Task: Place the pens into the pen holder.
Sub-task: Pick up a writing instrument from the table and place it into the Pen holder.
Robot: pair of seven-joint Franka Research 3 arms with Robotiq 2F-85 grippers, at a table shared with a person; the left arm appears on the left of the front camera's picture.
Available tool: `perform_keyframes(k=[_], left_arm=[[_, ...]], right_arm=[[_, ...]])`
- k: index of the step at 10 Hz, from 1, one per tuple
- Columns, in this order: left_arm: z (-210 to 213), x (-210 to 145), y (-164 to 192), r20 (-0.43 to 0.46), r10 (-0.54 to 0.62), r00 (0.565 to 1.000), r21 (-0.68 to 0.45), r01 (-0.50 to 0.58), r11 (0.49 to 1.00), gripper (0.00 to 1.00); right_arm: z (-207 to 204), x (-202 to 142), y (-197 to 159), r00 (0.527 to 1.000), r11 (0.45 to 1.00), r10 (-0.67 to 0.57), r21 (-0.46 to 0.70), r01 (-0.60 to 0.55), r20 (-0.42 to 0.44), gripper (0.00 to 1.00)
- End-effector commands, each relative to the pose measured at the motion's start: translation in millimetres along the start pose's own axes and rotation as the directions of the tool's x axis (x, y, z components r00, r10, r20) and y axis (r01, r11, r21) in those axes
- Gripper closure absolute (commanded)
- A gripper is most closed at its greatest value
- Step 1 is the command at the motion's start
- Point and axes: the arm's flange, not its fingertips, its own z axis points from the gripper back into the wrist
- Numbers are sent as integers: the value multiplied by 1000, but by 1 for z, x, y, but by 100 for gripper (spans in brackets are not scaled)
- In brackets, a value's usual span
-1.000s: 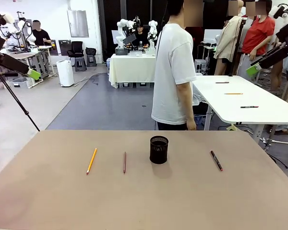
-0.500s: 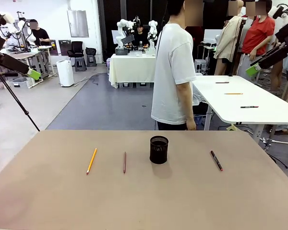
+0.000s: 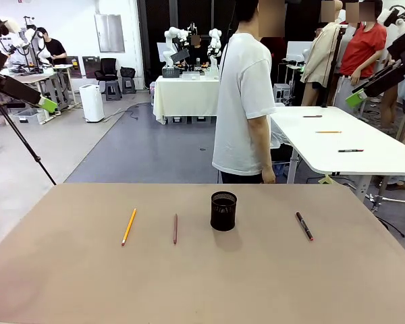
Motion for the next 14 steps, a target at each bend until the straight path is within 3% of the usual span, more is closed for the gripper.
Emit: perform_keyframes(k=[1,2,3,5,6,8,12,13,14], left_arm=[[0,0,0,0,0,1000,0,0,1000,0],[-14,2,-11,-105,105,989,-125,-118,985,0],[-32,6,-20,-179,145,973,-83,-162,983,0],[-57,16,-49,-217,145,965,-72,-164,984,0],[-67,18,-63,-226,130,965,-71,-150,986,0],[-104,15,-100,-252,210,945,44,-206,978,0],[-175,9,-125,-270,300,915,228,-242,943,0],[-181,9,-127,-269,315,910,164,-279,946,0],[-179,11,-119,-210,300,931,78,-290,954,0]], right_arm=[[0,1,0,1000,1000,3,8,-3,10,0],[0,1,0,1000,1000,3,8,-3,10,0],[0,1,0,1000,1000,3,8,-3,10,0],[0,1,0,1000,1000,3,8,-3,10,0],[0,1,0,1000,1000,3,8,-3,10,0],[0,1,0,1000,1000,3,8,-3,10,0],[0,1,0,1000,1000,3,8,-3,10,0],[0,1,0,1000,1000,3,8,-3,10,0],[0,1,0,1000,1000,3,8,-3,10,0]])
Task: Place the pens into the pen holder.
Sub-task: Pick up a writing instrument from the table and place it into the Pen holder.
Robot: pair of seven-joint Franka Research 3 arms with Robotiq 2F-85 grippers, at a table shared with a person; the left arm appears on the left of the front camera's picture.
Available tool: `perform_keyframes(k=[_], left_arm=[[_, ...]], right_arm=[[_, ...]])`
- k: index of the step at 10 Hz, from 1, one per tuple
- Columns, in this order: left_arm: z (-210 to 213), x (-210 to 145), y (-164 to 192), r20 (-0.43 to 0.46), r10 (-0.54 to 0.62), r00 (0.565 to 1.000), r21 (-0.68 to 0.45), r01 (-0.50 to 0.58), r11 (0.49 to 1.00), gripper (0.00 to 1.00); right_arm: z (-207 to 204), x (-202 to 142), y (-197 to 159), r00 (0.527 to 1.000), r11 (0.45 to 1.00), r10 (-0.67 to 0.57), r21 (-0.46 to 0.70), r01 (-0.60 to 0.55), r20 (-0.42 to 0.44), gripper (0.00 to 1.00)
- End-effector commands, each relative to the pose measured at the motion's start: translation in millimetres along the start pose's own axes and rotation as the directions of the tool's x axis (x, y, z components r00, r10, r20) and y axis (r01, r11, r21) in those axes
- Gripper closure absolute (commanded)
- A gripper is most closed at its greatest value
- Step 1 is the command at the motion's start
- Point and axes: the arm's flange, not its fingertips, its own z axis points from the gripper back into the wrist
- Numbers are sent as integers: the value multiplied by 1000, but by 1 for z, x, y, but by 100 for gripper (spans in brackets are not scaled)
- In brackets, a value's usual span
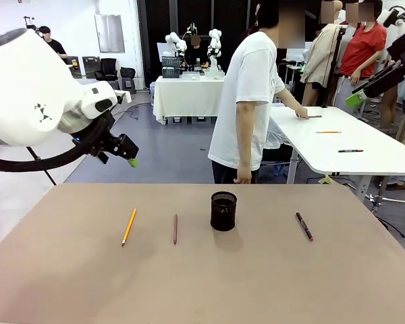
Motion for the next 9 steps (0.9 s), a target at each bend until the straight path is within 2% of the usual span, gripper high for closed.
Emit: perform_keyframes(k=[1,5,6,7,9], left_arm=[[6,-3,2,-15,-15,1000,19,16,1000,0],[1,0,-1,-7,-14,1000,4,14,1000,0],[-23,17,-18,-174,33,984,-70,-46,996,0],[-36,33,-30,-218,77,973,-30,-85,996,0],[-64,49,-51,-269,75,960,-26,-85,996,0]], right_arm=[[1,1,0,1000,1000,3,7,-4,13,0],[1,1,0,1000,1000,3,7,-4,13,0],[1,1,0,1000,1000,3,7,-4,13,0],[1,1,0,1000,1000,3,7,-4,13,0],[1,1,0,1000,1000,3,7,-4,13,0]])
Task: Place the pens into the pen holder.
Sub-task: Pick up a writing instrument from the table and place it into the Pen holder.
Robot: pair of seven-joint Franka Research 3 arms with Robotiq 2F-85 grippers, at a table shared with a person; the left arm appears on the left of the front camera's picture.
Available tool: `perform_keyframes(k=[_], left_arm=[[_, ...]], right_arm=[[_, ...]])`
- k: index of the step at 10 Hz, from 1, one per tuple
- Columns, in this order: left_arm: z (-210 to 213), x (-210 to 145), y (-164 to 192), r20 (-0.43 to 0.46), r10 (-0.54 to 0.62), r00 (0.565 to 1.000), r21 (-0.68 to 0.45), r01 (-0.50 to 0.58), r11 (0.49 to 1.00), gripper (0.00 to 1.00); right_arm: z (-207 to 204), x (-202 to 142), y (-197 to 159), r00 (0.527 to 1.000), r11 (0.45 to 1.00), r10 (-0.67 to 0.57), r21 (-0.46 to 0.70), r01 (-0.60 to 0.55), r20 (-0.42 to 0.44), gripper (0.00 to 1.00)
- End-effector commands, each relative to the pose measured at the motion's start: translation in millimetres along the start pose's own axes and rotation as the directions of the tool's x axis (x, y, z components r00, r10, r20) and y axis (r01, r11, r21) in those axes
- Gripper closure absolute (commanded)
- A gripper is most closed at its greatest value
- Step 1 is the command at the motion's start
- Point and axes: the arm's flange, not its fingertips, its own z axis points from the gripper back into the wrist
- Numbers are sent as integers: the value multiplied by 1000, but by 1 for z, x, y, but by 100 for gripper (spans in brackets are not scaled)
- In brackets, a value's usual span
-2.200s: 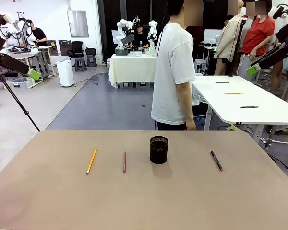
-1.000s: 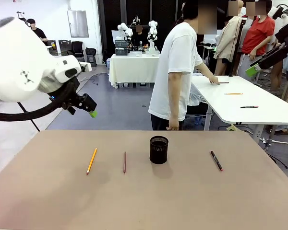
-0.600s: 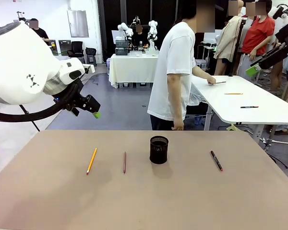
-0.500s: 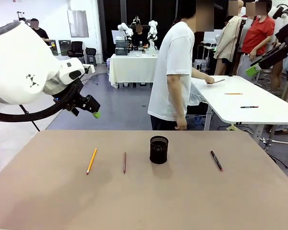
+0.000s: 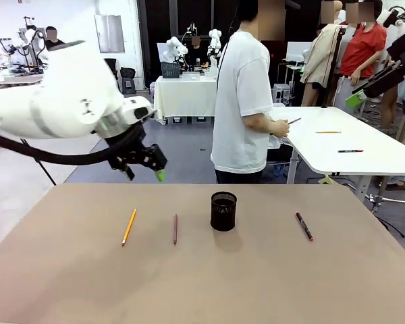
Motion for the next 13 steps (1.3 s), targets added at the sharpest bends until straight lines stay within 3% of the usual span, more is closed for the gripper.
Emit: perform_keyframes(k=[1,3,5,11,12,13], left_arm=[[-20,38,-18,-67,90,994,33,-88,996,0],[-57,50,-17,-102,101,990,118,-89,989,0],[-106,72,-5,-70,183,981,212,-164,963,0],[-182,69,-8,-204,263,943,179,-228,957,0],[-191,64,-9,-198,269,943,218,-225,950,0],[-199,65,-5,-191,282,940,178,-250,952,0]], right_arm=[[1,1,0,1000,1000,4,6,-4,13,0],[1,1,0,1000,1000,4,6,-4,13,0],[1,1,0,1000,1000,4,6,-4,13,0],[1,1,0,1000,1000,4,6,-4,13,0],[1,1,0,1000,1000,4,6,-4,13,0],[1,1,0,1000,1000,4,6,-4,13,0]])
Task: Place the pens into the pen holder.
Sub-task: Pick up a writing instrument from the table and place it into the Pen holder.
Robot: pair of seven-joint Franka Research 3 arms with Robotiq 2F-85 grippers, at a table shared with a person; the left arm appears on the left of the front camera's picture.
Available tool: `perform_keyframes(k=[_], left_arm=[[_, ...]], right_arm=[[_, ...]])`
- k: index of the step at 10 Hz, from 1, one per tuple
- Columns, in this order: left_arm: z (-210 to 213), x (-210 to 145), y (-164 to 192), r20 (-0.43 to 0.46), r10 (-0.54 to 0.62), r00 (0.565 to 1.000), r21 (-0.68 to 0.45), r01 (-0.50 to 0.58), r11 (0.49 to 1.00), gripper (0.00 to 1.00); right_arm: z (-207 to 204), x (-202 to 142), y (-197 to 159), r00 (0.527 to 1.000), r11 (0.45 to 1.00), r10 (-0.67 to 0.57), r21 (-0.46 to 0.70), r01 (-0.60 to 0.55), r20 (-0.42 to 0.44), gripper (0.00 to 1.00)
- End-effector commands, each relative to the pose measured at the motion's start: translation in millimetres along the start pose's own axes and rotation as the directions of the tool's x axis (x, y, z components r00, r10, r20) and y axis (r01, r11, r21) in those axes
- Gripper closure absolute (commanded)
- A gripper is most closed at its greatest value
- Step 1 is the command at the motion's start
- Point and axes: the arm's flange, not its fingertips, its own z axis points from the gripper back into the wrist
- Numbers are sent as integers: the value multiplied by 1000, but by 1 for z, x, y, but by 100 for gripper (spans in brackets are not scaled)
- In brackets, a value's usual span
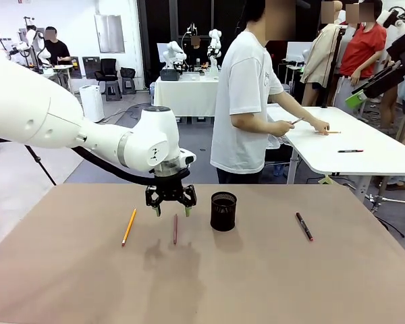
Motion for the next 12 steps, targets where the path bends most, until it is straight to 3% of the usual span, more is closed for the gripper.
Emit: perform_keyframes(k=[1,6,12], left_arm=[[7,1,1,9,-9,1000,-2,9,1000,0],[3,1,-3,6,-5,1000,-3,5,1000,0],[-34,21,10,4,90,996,6,-90,996,0]], right_arm=[[1,1,0,1000,1000,4,6,-4,14,0],[1,1,0,1000,1000,4,6,-4,14,0],[1,1,0,1000,1000,4,6,-4,14,0]])
